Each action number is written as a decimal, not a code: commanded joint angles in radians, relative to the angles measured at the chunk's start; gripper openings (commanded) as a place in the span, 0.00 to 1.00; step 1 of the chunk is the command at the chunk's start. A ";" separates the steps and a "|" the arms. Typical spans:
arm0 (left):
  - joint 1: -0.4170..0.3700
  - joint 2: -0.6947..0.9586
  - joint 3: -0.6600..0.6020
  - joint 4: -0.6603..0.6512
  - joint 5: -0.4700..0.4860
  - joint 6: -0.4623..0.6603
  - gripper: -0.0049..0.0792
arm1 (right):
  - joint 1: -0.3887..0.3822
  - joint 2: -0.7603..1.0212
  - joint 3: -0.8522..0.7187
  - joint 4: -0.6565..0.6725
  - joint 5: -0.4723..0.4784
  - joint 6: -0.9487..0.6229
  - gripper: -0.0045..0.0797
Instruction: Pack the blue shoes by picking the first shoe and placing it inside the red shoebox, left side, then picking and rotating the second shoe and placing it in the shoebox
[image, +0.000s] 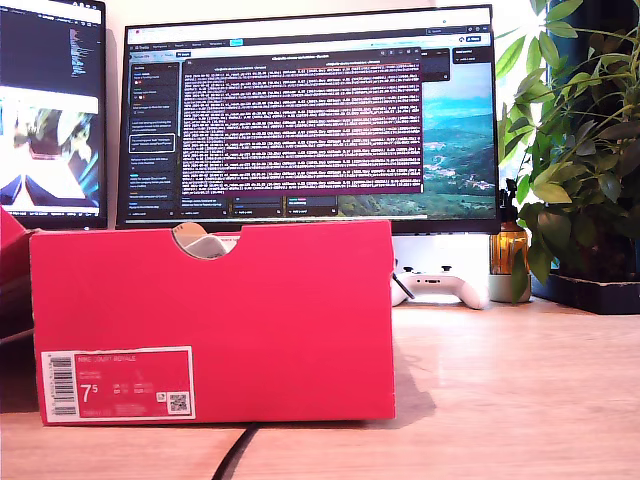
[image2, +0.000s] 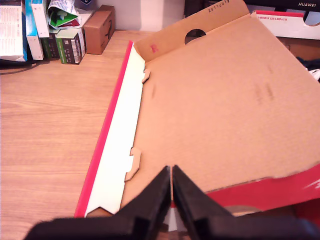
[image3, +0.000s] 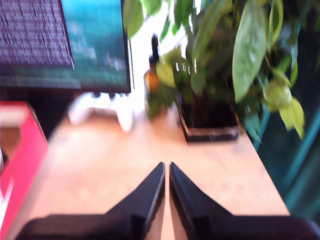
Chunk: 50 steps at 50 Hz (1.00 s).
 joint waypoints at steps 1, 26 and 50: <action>0.003 -0.008 -0.027 -0.003 0.001 -0.003 0.04 | -0.016 -0.009 -0.084 0.044 0.000 0.008 0.04; 0.003 -0.008 -0.027 -0.003 0.001 -0.003 0.04 | -0.211 -0.139 -0.333 0.264 -0.179 0.098 0.04; 0.003 -0.008 -0.027 -0.003 0.001 -0.003 0.04 | -0.258 -0.296 -0.546 0.386 -0.326 0.071 0.04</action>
